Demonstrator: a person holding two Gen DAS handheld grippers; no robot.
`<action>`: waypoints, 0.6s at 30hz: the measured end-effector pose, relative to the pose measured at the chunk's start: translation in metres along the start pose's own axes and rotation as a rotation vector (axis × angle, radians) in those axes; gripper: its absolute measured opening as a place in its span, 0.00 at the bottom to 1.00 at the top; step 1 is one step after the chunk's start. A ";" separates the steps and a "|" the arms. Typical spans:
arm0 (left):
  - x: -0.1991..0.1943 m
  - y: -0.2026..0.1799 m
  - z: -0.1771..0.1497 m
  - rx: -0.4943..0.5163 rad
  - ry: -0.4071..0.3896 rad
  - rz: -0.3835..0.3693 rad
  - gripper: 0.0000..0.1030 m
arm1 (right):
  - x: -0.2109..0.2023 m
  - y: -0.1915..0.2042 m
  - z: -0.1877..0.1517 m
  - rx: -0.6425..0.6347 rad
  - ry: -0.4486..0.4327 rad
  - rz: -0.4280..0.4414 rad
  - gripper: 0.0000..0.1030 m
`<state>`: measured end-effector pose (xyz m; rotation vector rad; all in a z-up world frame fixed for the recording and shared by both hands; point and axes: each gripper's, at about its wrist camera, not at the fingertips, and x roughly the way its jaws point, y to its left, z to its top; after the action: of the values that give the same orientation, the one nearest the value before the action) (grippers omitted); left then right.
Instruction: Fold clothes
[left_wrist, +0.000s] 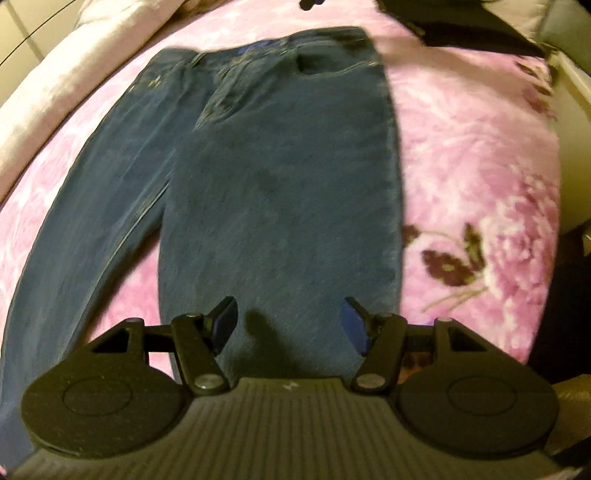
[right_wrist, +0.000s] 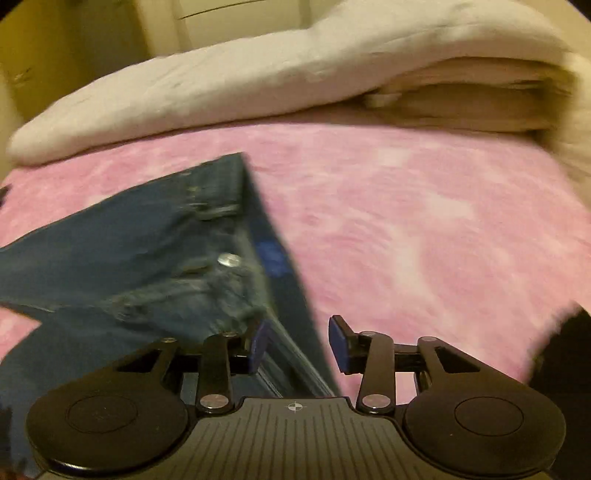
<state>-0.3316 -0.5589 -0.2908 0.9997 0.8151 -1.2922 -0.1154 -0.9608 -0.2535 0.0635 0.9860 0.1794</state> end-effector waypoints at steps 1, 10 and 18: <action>0.002 0.001 -0.001 -0.013 0.005 0.008 0.55 | 0.015 0.005 0.009 -0.019 0.022 0.046 0.40; 0.022 0.003 0.001 -0.082 0.018 0.043 0.55 | 0.140 0.034 0.065 -0.135 0.138 0.216 0.40; 0.033 0.007 0.020 -0.084 -0.016 0.023 0.55 | 0.151 0.027 0.080 -0.194 0.122 0.191 0.07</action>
<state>-0.3216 -0.5900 -0.3128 0.9292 0.8364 -1.2347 0.0295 -0.9046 -0.3303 -0.0316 1.0795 0.4580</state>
